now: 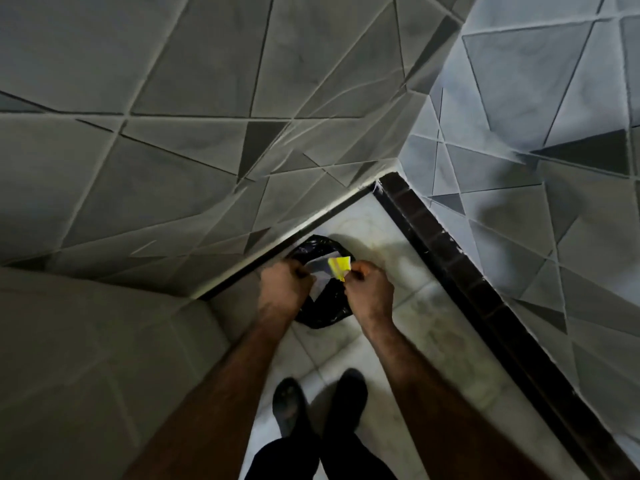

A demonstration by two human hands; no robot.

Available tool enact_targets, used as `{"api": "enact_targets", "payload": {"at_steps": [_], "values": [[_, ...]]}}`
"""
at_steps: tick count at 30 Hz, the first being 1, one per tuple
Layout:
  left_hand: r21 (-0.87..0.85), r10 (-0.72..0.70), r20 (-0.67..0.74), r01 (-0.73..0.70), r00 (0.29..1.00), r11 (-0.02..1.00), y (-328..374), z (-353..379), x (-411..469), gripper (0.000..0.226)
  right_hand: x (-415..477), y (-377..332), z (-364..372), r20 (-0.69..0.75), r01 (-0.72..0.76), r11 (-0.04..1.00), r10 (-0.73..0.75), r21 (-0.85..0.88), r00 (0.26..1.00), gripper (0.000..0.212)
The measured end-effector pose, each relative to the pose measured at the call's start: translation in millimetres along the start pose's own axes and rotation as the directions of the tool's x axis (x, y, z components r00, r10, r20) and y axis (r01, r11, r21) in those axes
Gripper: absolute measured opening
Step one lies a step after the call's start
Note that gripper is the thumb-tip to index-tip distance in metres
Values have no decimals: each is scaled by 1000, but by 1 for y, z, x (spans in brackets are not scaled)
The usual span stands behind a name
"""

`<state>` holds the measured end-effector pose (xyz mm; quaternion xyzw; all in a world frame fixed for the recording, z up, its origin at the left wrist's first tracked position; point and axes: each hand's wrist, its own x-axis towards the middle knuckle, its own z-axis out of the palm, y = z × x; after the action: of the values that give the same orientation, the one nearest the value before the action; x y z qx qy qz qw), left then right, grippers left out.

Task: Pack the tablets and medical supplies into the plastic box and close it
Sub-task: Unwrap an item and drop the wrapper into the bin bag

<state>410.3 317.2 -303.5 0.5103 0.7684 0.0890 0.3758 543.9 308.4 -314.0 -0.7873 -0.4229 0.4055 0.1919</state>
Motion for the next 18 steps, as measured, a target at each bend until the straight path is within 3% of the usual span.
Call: {"api": "enact_targets", "payload": {"at_steps": [11,18], "values": [[8,-173,77,172,982,985,-73,116,104,20,102,84,98,28,-57,994,60,-96,998,22],[-9,-176,163,180,971,984,-116,173,164,22,151,127,155,92,-75,989,88,-129,992,24]]}}
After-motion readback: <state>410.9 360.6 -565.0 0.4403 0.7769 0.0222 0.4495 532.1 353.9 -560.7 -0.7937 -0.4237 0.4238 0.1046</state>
